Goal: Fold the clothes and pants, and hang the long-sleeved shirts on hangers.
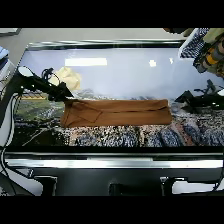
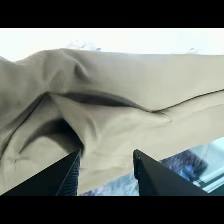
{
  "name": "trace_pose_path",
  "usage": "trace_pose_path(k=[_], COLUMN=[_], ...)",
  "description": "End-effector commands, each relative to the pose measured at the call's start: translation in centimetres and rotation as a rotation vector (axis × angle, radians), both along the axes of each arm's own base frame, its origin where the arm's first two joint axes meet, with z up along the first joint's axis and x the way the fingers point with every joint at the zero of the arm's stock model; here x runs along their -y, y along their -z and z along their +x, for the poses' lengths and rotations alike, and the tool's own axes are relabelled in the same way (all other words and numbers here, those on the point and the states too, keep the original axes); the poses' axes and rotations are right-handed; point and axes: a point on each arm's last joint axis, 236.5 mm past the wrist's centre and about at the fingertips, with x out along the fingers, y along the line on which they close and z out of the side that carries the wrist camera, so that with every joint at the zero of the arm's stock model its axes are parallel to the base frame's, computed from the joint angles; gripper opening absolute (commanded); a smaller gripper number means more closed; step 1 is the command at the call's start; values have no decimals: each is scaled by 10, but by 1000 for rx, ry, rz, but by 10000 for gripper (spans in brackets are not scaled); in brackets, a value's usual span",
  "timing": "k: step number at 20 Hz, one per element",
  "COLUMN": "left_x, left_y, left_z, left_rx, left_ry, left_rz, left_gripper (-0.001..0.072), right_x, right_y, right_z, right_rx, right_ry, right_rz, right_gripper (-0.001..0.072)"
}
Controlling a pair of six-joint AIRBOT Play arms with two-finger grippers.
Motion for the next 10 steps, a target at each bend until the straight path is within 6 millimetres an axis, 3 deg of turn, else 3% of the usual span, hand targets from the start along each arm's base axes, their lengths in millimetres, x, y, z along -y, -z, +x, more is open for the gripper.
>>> trace_pose_path(k=[1, 4, 10], left_x=[-17, -19, -18], left_y=[-25, -37, -38], left_z=[-1, -5, -8], left_rx=[66, 83, 63], left_ry=[-9, -2, -9], left_rz=[69, 80, 77], left_gripper=[391, 392, 392], right_x=[1, -21, -29], right_y=[2, 19, 38], right_z=[-7, -6, 1], right_rx=[-28, -29, -29], right_ry=[-16, -91, -91], right_rz=[119, 228, 293], right_gripper=[684, 698, 699])
